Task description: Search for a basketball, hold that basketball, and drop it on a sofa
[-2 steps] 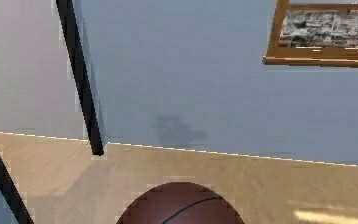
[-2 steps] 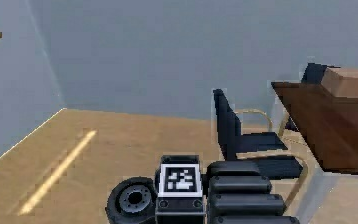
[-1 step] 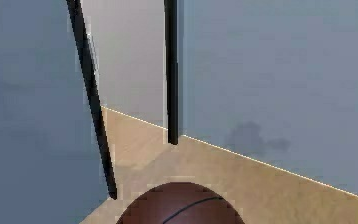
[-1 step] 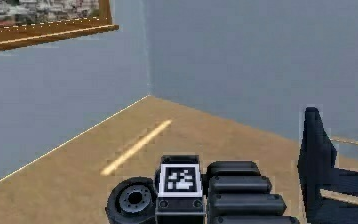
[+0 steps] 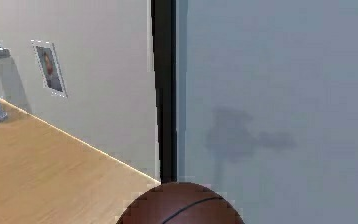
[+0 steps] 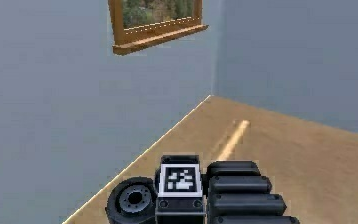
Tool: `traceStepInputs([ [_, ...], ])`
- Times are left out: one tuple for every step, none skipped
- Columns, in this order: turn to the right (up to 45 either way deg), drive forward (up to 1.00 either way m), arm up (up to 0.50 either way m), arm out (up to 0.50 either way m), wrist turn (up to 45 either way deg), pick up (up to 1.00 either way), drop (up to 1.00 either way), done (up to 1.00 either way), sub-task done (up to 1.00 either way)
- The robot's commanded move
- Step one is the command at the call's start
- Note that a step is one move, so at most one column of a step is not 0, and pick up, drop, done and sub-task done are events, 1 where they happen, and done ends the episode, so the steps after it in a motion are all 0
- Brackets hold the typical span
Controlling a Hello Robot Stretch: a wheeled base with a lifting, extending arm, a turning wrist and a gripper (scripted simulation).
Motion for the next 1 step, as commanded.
traceStepInputs([
  [-9.0, 0.00, 0.00, 0.00, 0.0, 0.00, 0.00, 0.00, 0.00],
])
